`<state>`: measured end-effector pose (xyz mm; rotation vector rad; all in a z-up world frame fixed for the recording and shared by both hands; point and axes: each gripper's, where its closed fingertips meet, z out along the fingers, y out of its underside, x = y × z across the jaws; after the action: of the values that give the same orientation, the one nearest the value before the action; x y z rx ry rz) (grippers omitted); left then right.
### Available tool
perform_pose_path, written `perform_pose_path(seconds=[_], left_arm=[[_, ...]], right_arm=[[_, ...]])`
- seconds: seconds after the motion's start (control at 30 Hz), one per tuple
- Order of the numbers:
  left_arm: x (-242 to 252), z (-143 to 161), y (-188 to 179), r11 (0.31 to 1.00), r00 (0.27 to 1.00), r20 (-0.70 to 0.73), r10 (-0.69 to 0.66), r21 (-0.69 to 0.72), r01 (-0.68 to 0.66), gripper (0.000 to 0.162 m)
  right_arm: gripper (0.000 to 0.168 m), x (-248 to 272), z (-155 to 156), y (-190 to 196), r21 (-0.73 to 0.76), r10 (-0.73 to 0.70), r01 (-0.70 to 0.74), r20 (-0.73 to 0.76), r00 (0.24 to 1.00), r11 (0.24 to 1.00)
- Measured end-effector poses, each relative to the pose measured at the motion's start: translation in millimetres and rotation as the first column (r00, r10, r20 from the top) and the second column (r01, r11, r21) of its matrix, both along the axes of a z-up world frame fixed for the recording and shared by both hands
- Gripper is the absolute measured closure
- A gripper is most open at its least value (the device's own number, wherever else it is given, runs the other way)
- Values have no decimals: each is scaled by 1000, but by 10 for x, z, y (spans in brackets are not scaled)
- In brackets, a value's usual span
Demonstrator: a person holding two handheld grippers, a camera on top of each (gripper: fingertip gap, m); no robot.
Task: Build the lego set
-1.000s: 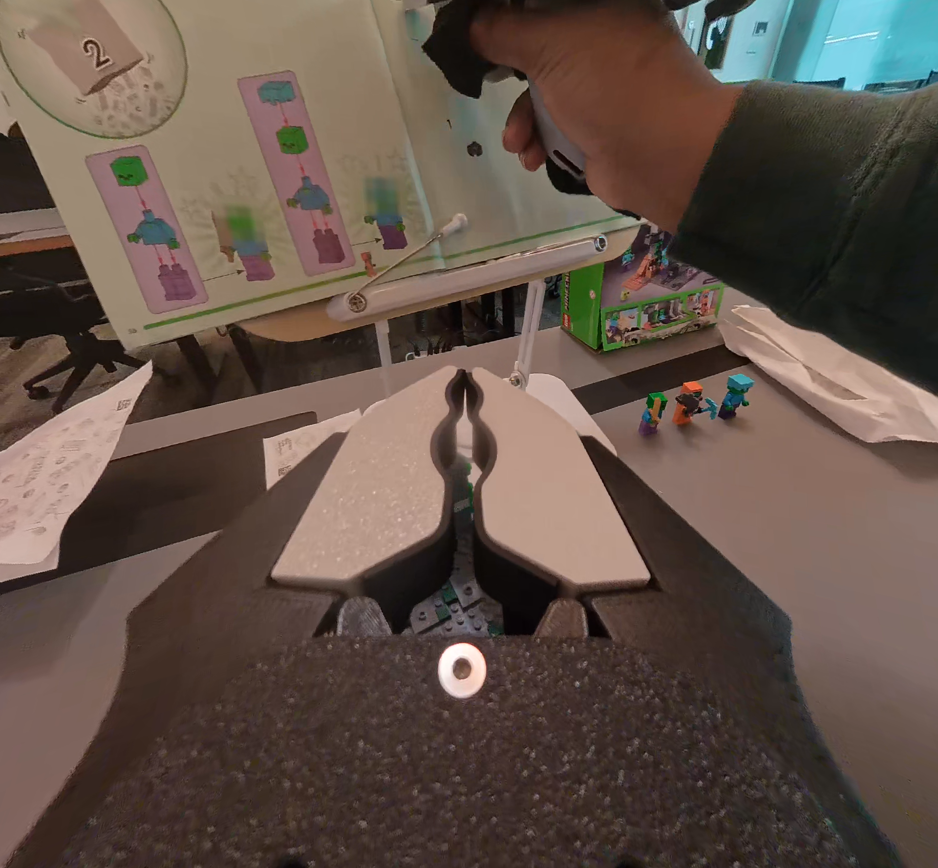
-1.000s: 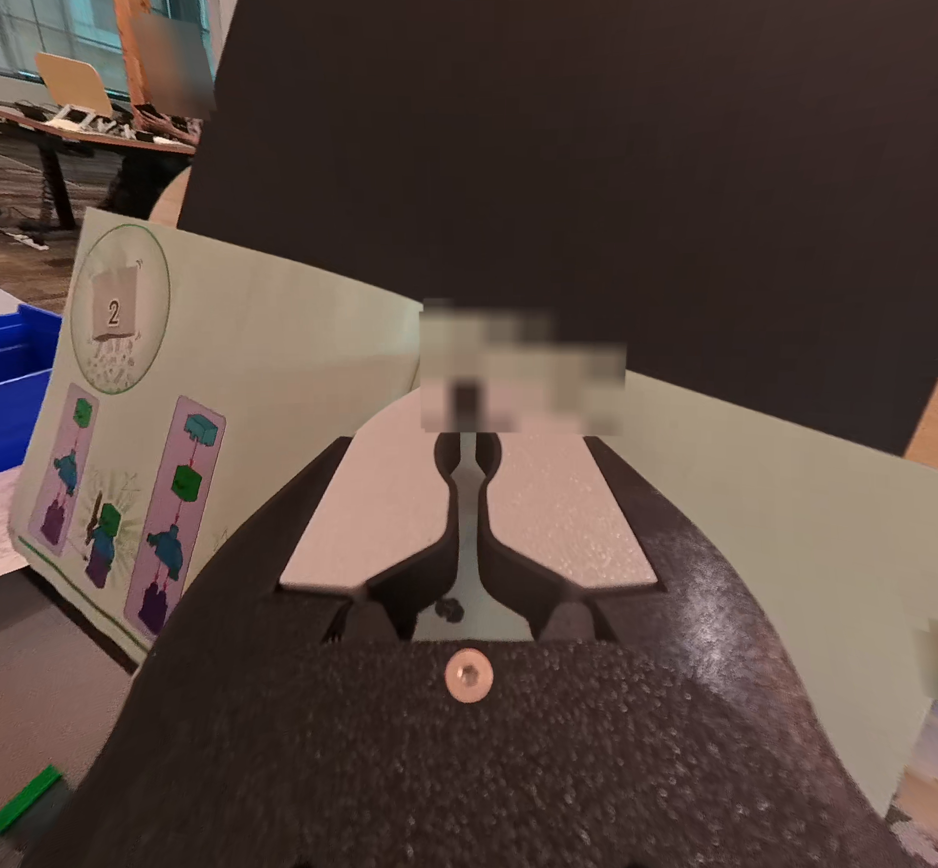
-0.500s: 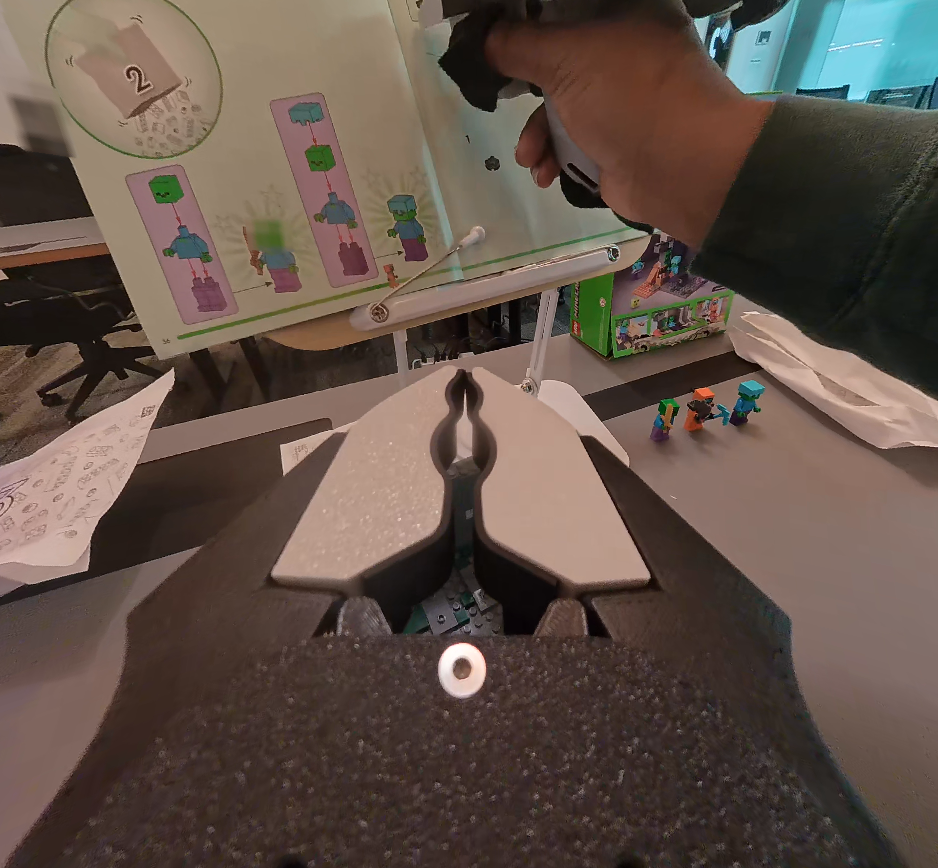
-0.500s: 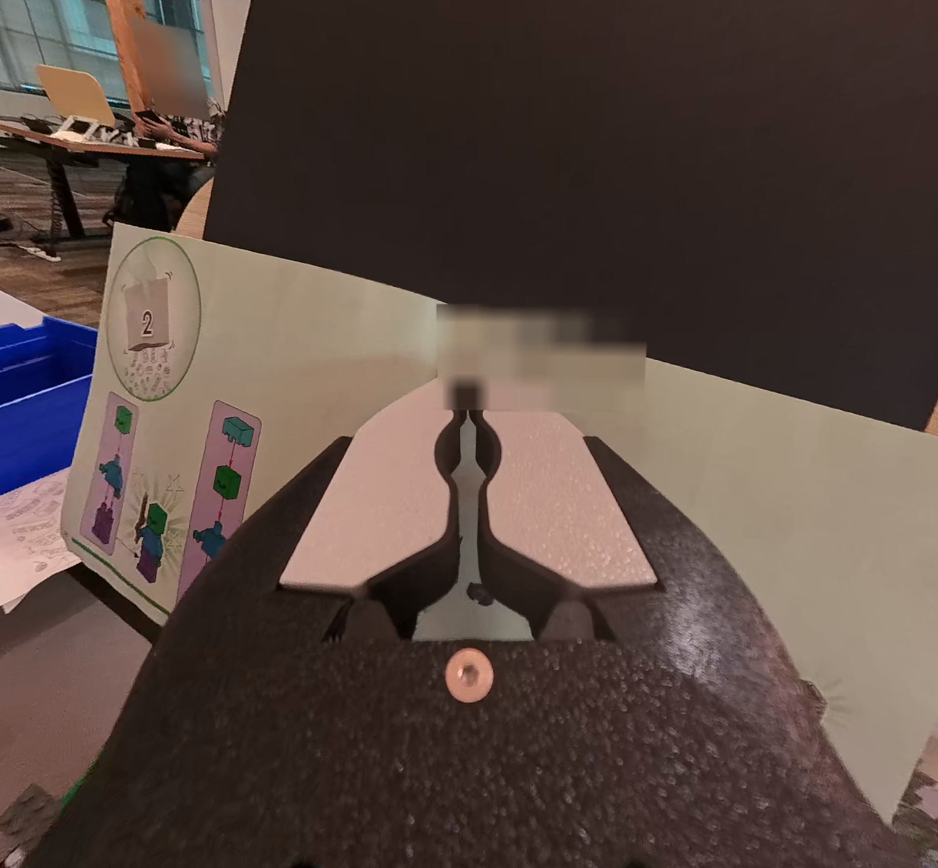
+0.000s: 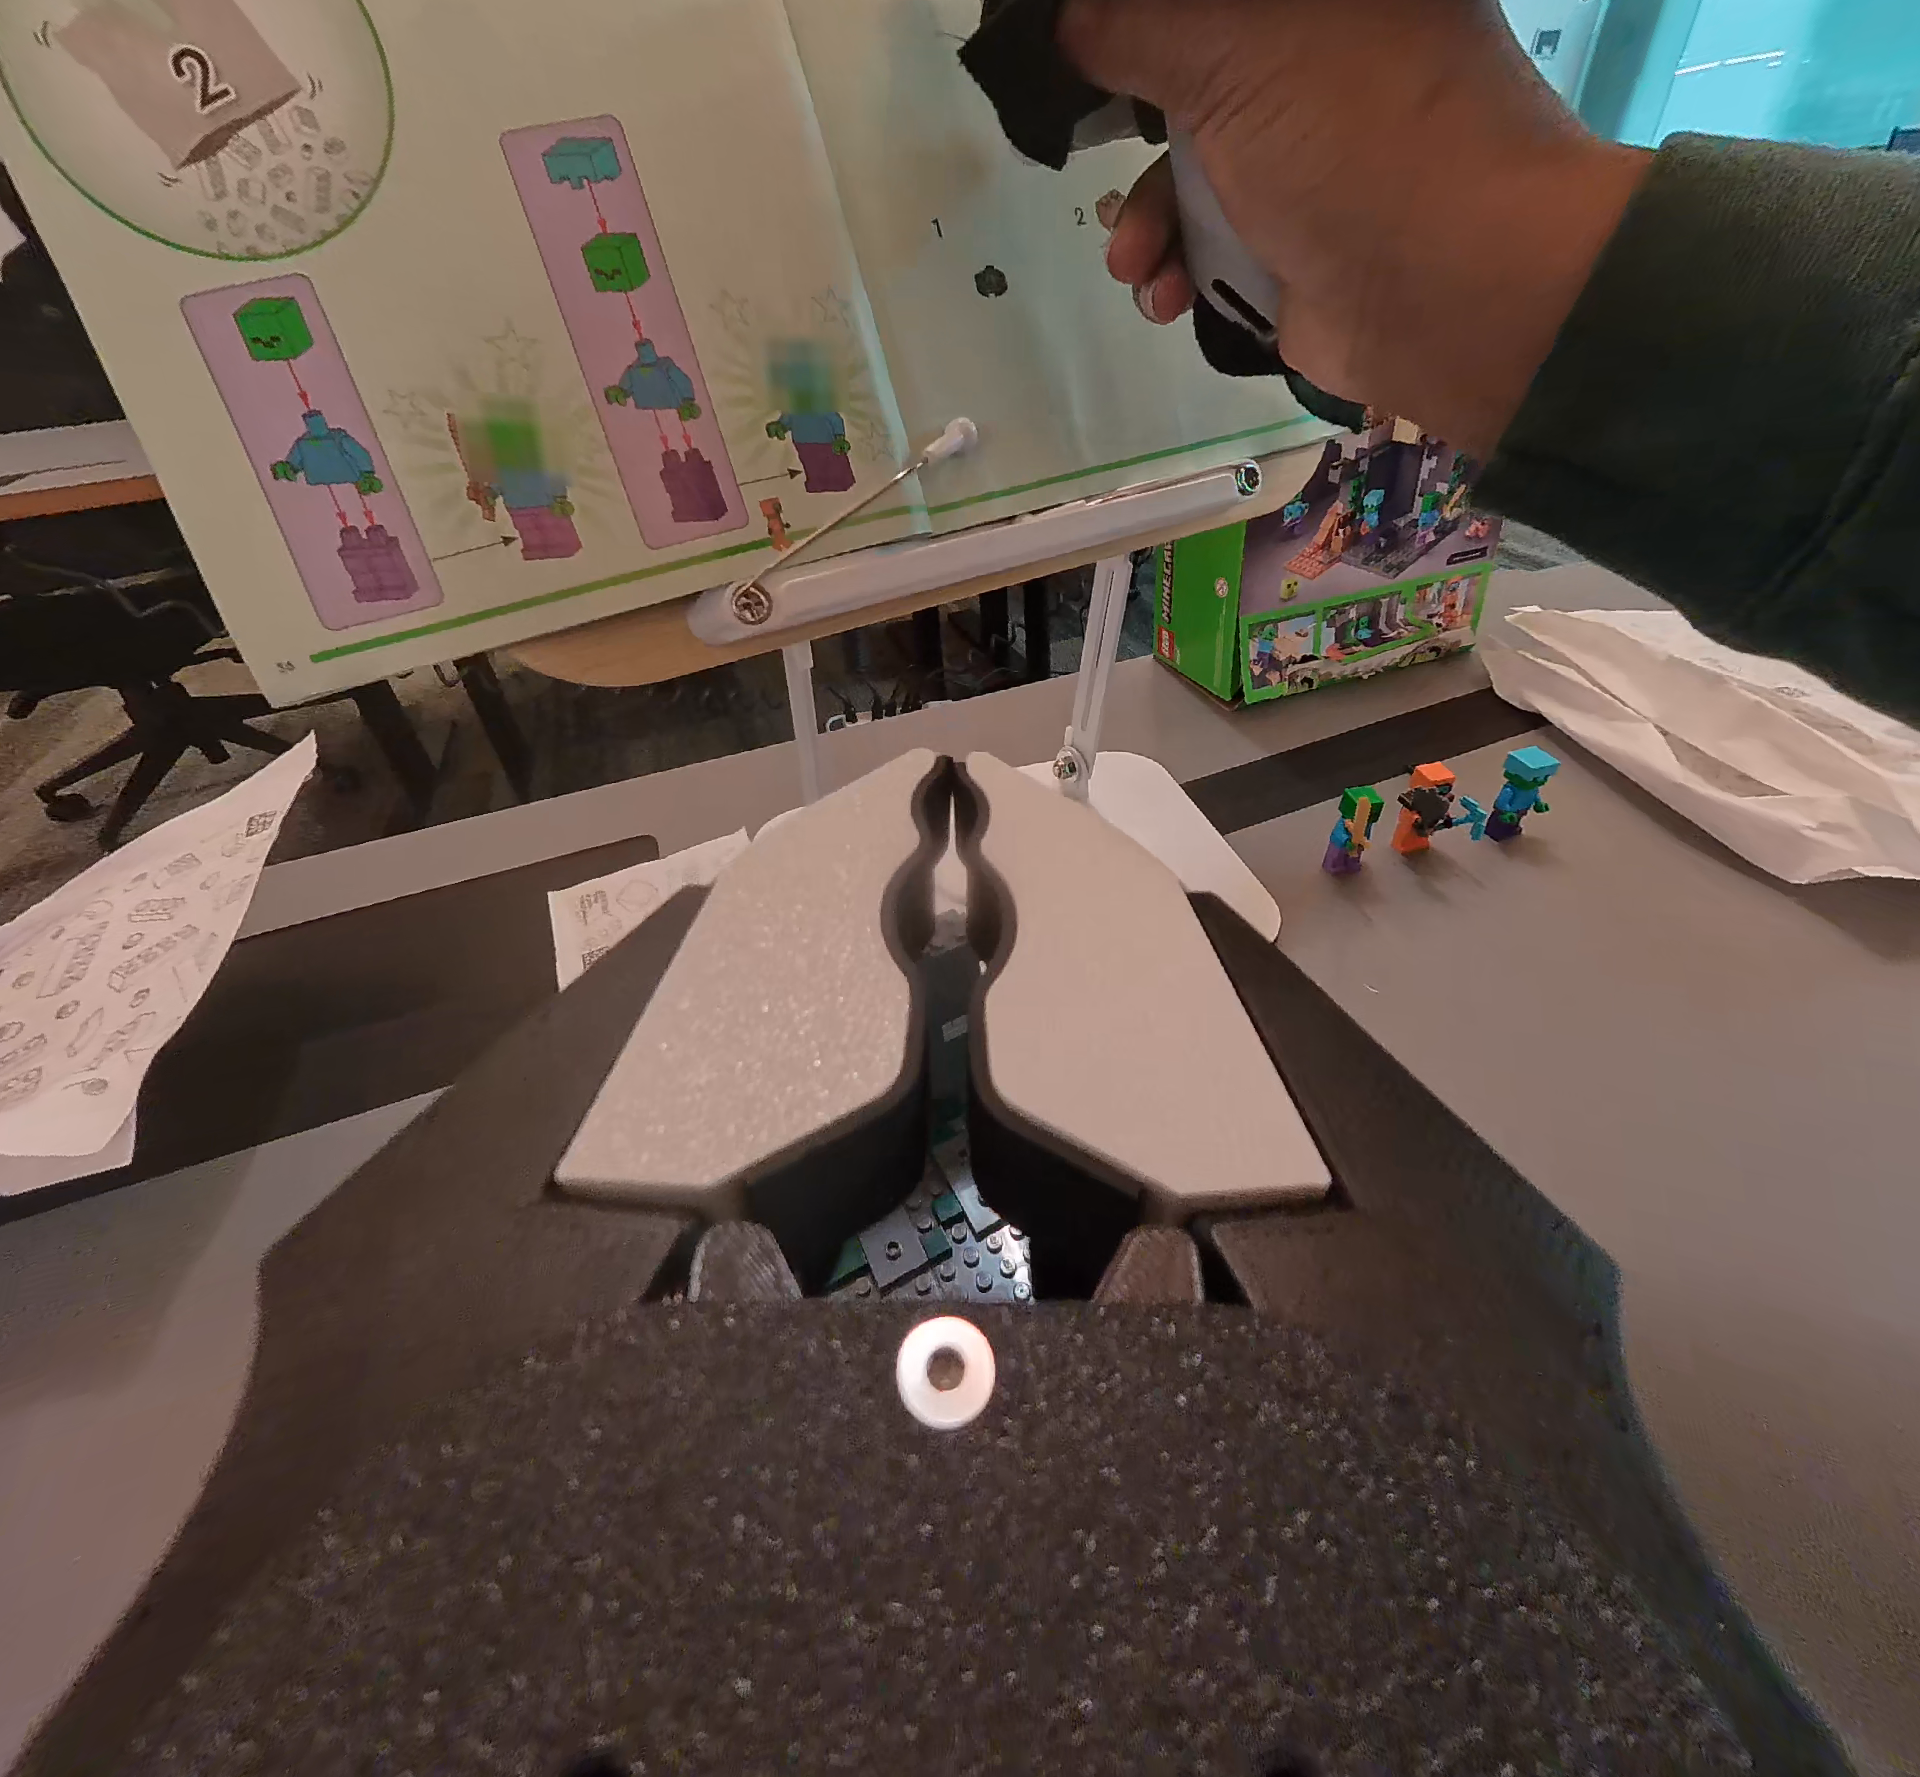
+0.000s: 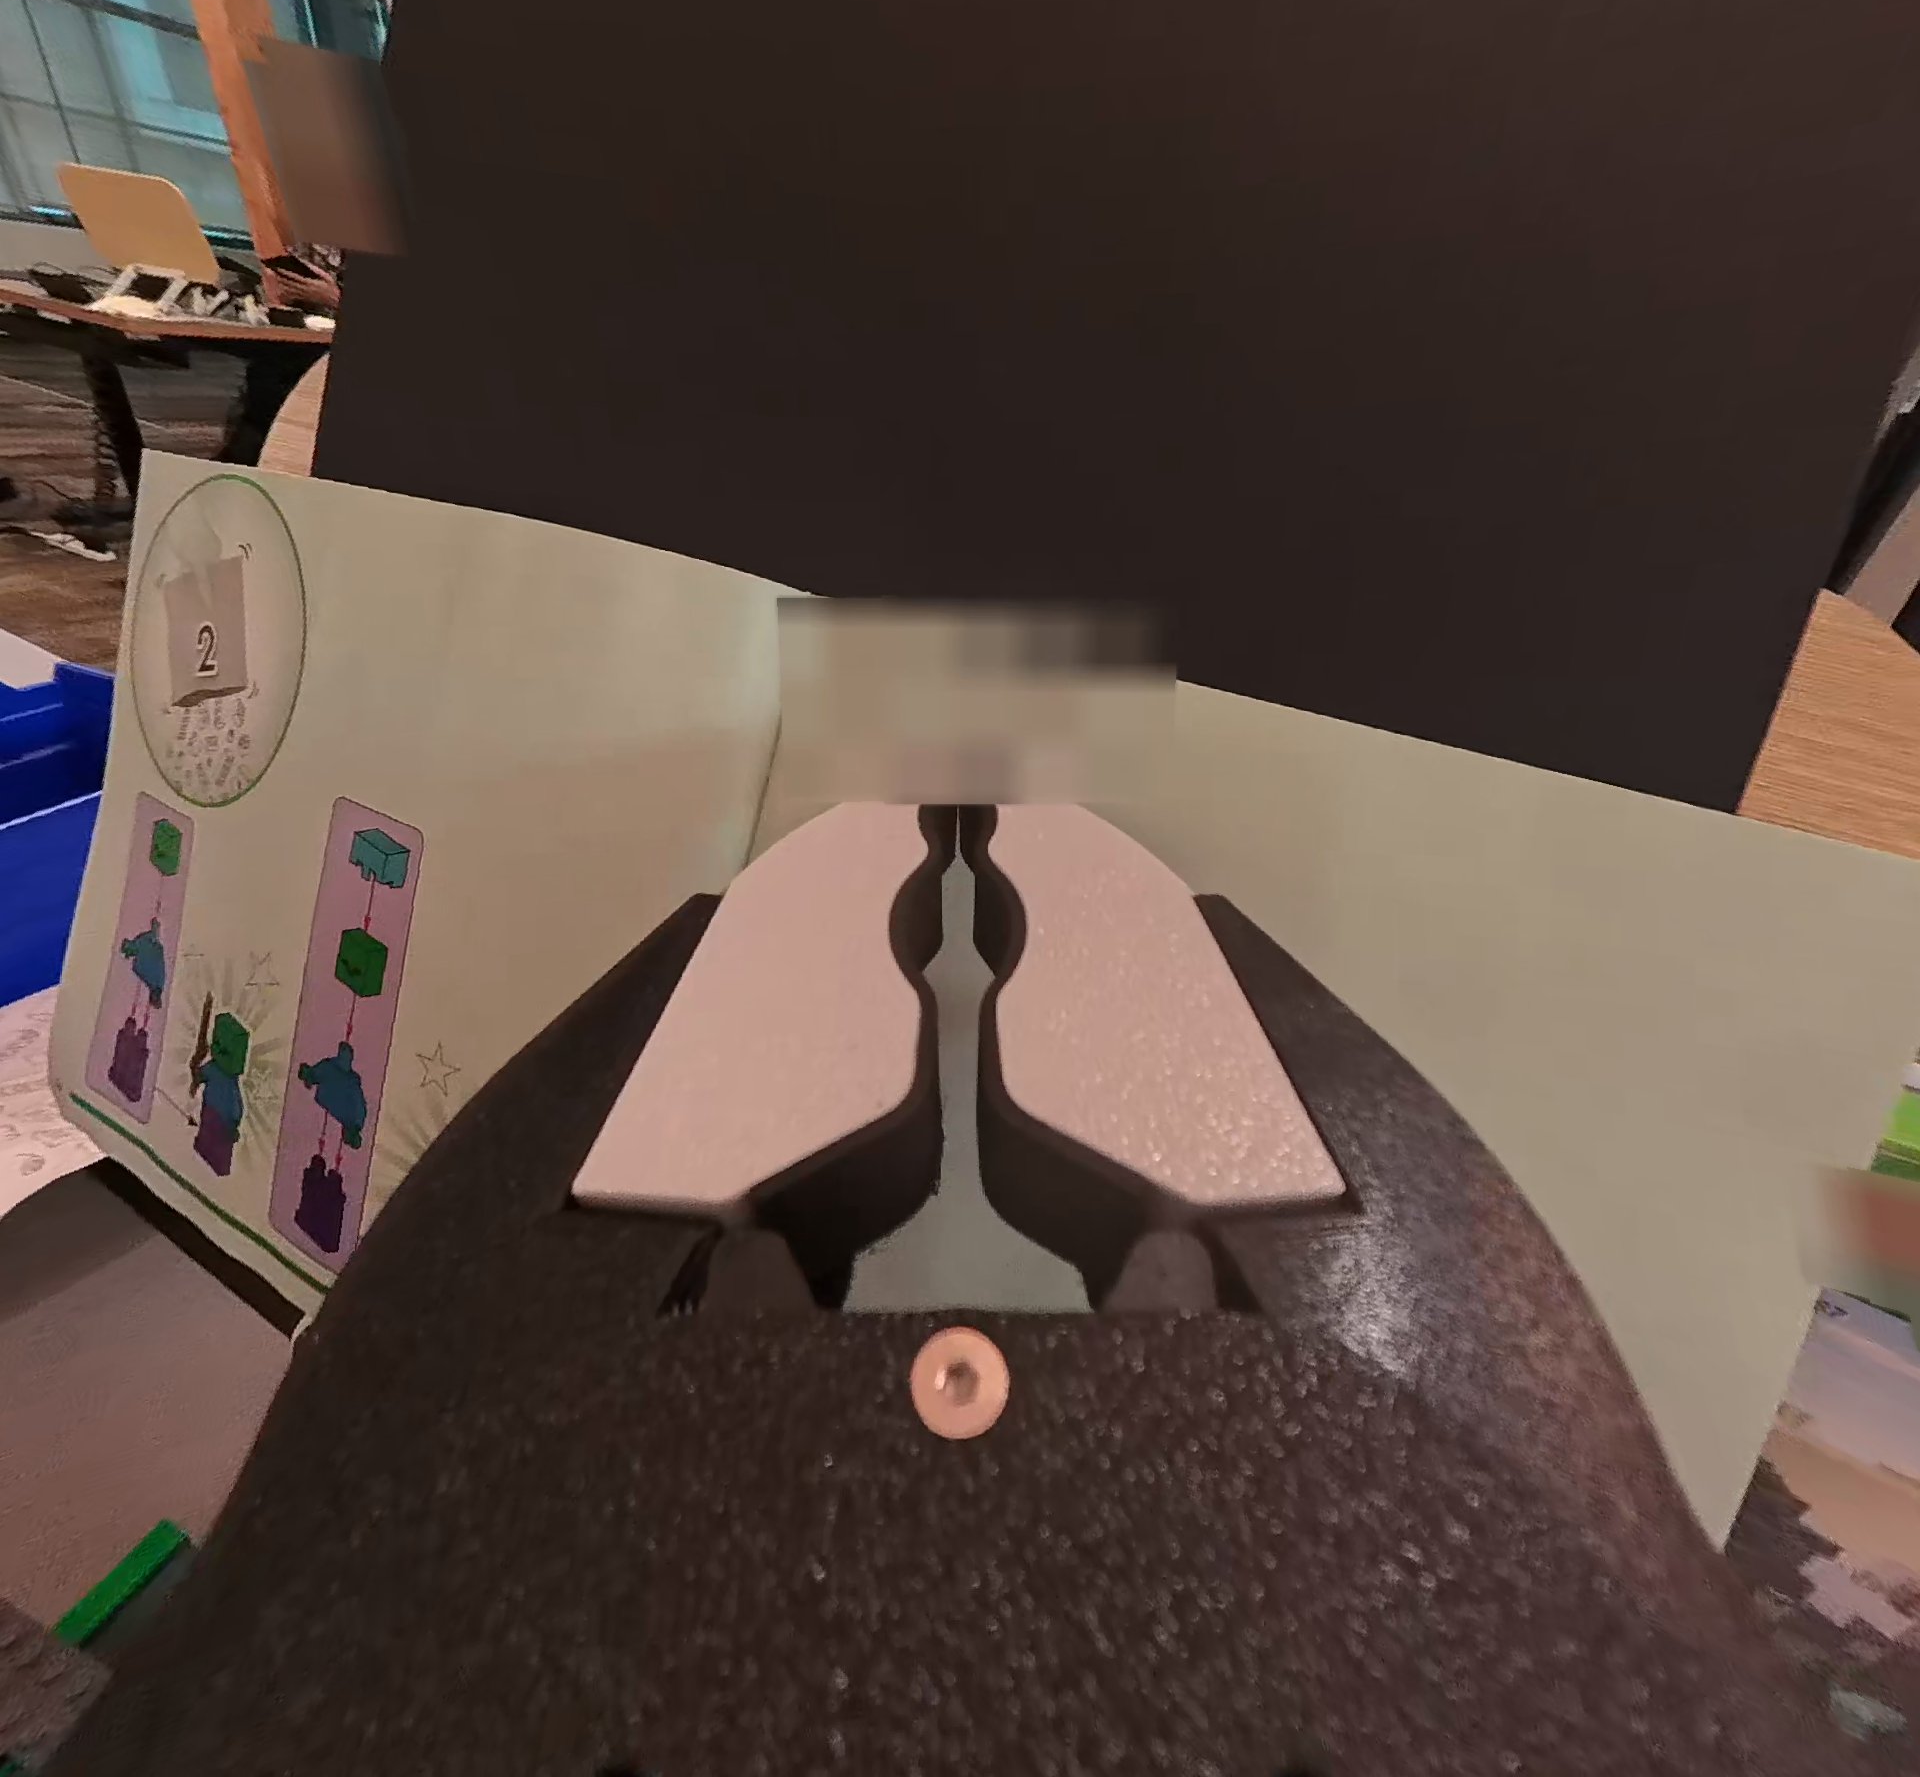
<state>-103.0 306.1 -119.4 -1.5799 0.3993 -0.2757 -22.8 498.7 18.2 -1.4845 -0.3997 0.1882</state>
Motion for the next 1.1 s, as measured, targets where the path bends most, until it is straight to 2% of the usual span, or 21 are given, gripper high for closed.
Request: perform_pose_path(seconds=[0.87,0.97,1.1], left_arm=[[-20,-17,9,1000,1000,4,1,-1,-1,162],[-19,-24,13,1000,1000,5,2,-2,-2,162],[25,-53,9,1000,1000,-4,-8,-8,8,162]], right_arm=[[168,160,1,1,10,-23,22,23,999,1000],[168,171,-3,-91,14,-9,9,15,1000,1000],[168,215,-10,-398,31,31,-30,-38,999,999]])
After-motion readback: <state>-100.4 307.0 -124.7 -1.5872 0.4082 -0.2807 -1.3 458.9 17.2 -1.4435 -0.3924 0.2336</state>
